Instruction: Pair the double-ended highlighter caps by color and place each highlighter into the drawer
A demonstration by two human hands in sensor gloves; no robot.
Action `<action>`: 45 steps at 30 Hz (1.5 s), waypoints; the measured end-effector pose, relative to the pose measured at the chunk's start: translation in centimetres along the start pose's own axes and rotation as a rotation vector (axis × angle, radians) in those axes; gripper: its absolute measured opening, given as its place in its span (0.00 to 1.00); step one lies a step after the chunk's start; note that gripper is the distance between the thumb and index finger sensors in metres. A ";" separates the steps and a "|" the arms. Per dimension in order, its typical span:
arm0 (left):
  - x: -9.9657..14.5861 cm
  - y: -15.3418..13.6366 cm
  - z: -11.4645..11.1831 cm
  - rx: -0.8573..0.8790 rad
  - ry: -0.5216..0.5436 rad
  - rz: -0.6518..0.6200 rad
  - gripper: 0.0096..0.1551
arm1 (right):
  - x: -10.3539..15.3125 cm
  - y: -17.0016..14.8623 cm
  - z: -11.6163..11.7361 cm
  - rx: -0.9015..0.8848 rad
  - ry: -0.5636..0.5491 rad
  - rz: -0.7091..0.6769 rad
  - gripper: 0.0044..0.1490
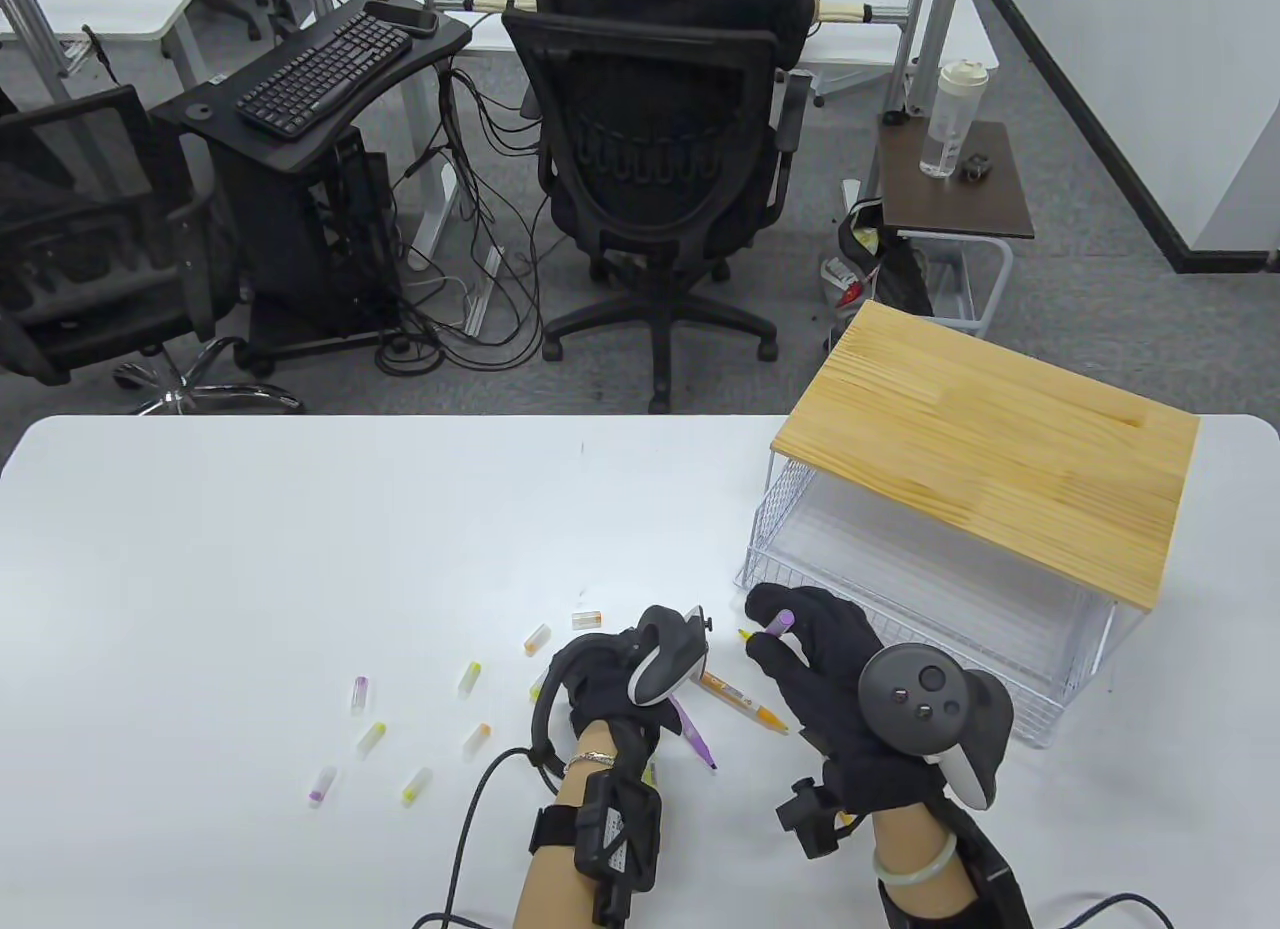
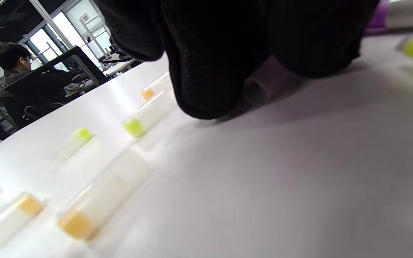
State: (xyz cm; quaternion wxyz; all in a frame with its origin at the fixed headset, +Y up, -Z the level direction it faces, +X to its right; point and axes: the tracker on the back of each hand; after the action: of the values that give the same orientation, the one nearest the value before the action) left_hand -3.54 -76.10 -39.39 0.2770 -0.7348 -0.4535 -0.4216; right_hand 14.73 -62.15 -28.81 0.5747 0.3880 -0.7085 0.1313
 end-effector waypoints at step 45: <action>4.9 -14.6 -4.5 1.390 0.303 -0.686 0.27 | -1.8 -4.9 5.6 -0.404 0.395 0.141 0.23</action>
State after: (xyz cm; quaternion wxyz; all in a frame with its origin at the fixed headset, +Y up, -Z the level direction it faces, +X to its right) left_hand -17.22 -71.13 -32.52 0.5859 -0.1468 -0.7718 -0.1989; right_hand 14.31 -68.21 -33.46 0.7567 0.1822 -0.6198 0.1002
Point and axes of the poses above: the tracker on the back of each hand, its own y axis roughly to the thumb side, its own x axis roughly from the fingertips to the wrist, z = x × y, and after that the axes turned 10 degrees about -y, right-handed
